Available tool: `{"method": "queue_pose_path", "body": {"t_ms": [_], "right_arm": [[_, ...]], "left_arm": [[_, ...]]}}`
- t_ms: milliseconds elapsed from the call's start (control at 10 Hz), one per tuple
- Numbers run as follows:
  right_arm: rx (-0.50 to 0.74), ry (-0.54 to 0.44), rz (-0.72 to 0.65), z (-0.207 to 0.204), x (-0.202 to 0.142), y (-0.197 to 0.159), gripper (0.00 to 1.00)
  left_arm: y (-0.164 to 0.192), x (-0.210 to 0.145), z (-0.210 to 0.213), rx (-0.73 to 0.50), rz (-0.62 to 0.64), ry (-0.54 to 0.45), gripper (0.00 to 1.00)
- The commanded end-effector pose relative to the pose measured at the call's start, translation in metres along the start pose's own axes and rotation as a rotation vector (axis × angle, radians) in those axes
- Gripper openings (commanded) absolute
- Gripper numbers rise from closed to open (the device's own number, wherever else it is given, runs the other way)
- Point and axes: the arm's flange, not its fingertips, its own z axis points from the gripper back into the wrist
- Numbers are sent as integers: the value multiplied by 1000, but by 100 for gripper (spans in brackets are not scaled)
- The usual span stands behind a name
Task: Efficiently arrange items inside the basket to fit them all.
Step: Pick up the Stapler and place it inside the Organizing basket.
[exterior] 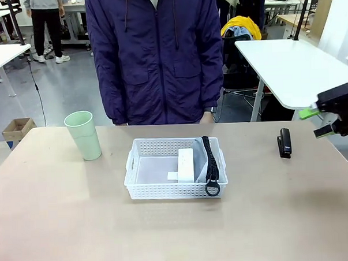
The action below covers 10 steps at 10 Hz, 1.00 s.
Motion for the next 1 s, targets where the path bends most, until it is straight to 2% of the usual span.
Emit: {"method": "queue_pose_path", "body": {"t_ms": [0,100,300,400,500,700,900], "right_arm": [[-397,28,-103,-15,12,13,100],[-455,29,-103,-22,16,16,100],[-495,-45,-167,-25,22,12,100],[-478,-154,-192,-21,21,16,100],[-486,-57,-96,-26,16,10,100],[-499,-80,-138,-24,19,8,100],[-557,-54,-190,-38,48,2,100]], "left_arm": [[-2,0,-1,-15,-22,-9,100],[-2,0,-1,-15,-22,-9,100],[-2,0,-1,-15,-22,-9,100],[-2,0,-1,-15,-22,-9,100],[-2,0,-1,-15,-22,-9,100],[-2,0,-1,-15,-22,-9,100],[-2,0,-1,-15,-22,-9,100]]}}
